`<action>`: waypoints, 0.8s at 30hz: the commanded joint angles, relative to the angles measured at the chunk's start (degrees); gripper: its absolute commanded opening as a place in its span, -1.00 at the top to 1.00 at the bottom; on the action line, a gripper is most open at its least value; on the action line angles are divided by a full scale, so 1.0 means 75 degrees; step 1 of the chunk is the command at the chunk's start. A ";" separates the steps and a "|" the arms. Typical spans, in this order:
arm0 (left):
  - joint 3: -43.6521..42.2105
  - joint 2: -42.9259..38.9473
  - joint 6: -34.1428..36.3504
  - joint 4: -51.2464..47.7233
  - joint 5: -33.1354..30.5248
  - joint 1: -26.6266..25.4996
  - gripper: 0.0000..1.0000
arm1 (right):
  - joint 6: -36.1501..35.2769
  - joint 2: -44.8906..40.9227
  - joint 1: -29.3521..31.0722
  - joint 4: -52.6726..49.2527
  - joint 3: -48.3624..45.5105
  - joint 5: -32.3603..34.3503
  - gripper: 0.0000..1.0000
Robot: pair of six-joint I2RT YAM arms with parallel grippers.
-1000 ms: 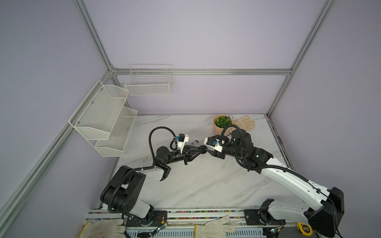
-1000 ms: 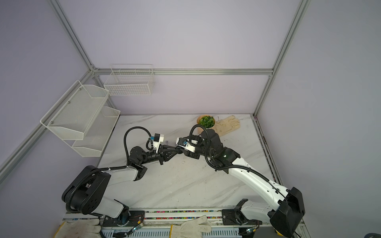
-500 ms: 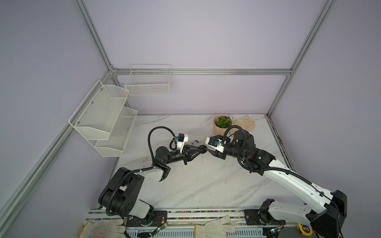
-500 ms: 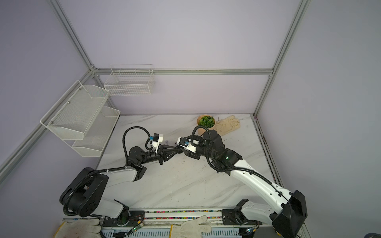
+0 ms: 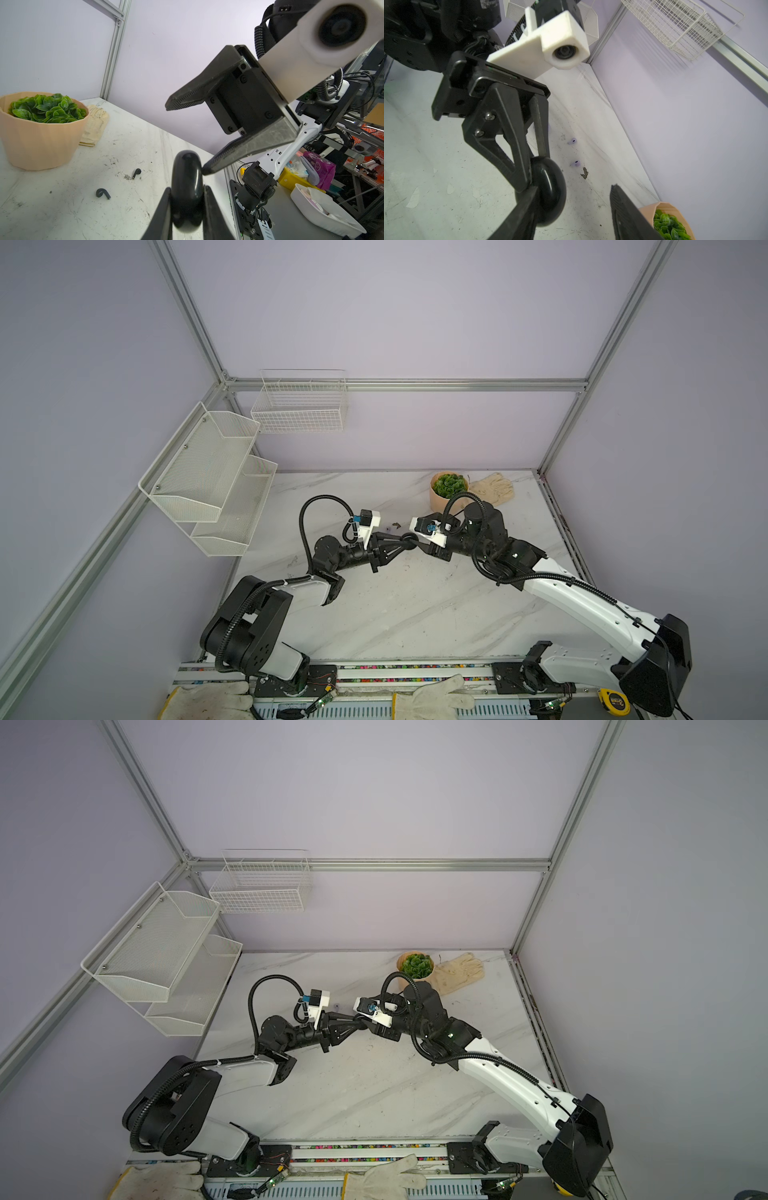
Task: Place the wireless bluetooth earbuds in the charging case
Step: 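Pull the case lid open with the right gripper while the left holds it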
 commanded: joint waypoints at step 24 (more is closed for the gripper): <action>0.0236 0.0049 -0.0169 0.0555 0.0137 -0.0066 1.00 | 0.0214 0.0196 0.0031 0.0225 0.0200 0.1044 -0.07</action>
